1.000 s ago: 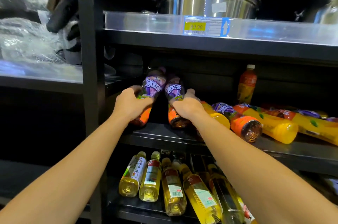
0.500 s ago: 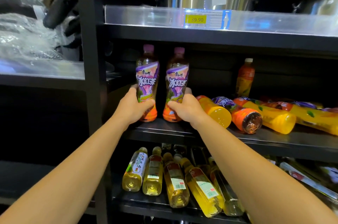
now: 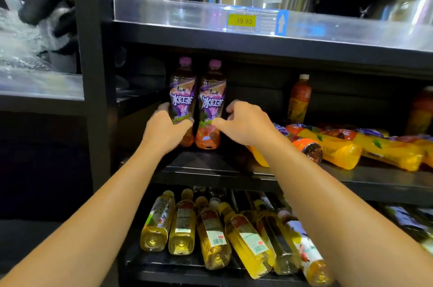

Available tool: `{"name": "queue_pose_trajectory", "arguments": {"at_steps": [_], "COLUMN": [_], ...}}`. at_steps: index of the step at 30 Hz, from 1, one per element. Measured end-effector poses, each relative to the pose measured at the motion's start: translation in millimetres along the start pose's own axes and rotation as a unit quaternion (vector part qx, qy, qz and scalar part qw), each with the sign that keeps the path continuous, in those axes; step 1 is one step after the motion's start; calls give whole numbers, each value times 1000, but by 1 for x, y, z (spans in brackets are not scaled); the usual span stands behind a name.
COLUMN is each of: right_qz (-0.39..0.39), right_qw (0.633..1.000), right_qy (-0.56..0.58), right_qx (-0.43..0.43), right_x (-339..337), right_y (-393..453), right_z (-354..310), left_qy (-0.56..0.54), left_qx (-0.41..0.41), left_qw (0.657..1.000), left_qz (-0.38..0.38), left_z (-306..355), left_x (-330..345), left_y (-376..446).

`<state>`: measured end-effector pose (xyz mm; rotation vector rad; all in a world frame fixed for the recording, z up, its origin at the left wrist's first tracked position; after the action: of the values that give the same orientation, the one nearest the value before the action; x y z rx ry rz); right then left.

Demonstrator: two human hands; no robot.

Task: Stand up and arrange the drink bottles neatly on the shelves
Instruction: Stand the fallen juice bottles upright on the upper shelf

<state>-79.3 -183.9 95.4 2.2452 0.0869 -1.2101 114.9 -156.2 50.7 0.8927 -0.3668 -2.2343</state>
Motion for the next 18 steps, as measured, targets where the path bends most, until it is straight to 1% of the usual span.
{"name": "queue_pose_trajectory", "arguments": {"at_steps": [2, 3, 5, 6, 8, 9, 11, 13, 15, 16, 18], "right_qz": [68, 88, 97, 80, 4, -34, -85, -134, -200, -214, -201], "right_qw": [998, 996, 994, 993, 985, 978, 968, 963, 957, 957, 966], "right_qy": [10, 0, -38, -66, -144, -176, -207, -201, -171, -152, -118], "right_qx": [-18, -15, 21, 50, 92, 103, 113, 116, 126, 123, 110], "right_x": [-36, -50, -75, -80, -76, -70, -59, -51, -43, -41, -43], "right_y": [-16, -20, -21, -18, -14, -12, -6, 0, 1, 2, 1], "right_z": [16, 28, 60, 78, 106, 117, 131, 138, 142, 144, 149], "left_qy": [-26, -48, -76, -71, -54, -45, -5, 56, 74, 78, 84], "left_qx": [57, 77, 93, 95, 80, 63, 19, -33, -88, -107, -122], "left_qw": [996, 994, 993, 993, 992, 991, 988, 980, 964, 954, 940], "left_qz": [58, 57, 7, -27, -86, -111, -153, -188, -240, -270, -307], "left_z": [18, 29, 51, 61, 77, 83, 93, 103, 110, 113, 117], "left_x": [-11, -11, 6, 21, 53, 68, 97, 117, 132, 138, 146], "left_y": [-30, -43, -58, -59, -56, -52, -44, -38, -35, -34, -33]}}
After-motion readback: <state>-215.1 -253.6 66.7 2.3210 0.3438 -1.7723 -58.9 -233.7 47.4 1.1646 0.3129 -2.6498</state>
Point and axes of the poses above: each hand's wrist, its own y-axis towards the middle knuckle, its own x-axis out of the palm, z = x × y, the point moved 6 cm from there along y, towards the middle knuckle, and after that the axes turned 6 degrees about y, right-handed, at the moved point
